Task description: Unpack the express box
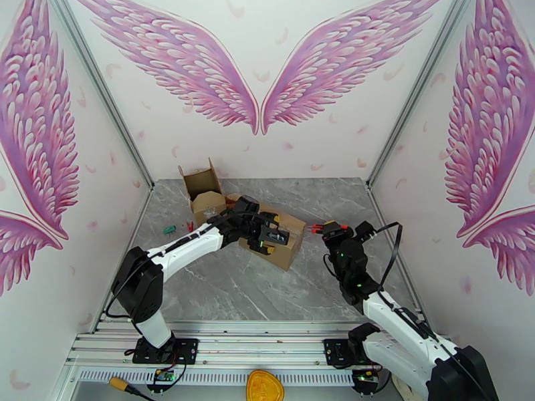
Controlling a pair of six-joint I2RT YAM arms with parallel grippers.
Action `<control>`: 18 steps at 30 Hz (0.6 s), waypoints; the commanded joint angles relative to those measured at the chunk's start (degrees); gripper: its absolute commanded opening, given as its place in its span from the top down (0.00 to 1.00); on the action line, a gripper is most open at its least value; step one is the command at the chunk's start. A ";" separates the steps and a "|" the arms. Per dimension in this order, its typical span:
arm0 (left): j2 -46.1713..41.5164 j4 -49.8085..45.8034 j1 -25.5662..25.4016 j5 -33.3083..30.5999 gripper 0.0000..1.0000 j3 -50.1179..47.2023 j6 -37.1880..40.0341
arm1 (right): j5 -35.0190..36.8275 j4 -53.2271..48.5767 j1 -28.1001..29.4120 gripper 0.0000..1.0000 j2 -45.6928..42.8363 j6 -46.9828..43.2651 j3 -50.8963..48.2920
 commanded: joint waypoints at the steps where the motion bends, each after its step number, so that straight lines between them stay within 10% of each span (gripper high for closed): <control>1: 1.03 0.98 -0.29 0.02 0.09 1.20 -0.34 | 0.14 2.94 -0.04 1.00 0.08 1.92 -0.73; 18: 1.42 3.42 -0.35 -0.59 0.10 0.49 -3.02 | 1.66 -4.19 0.31 1.00 -3.00 4.83 -1.76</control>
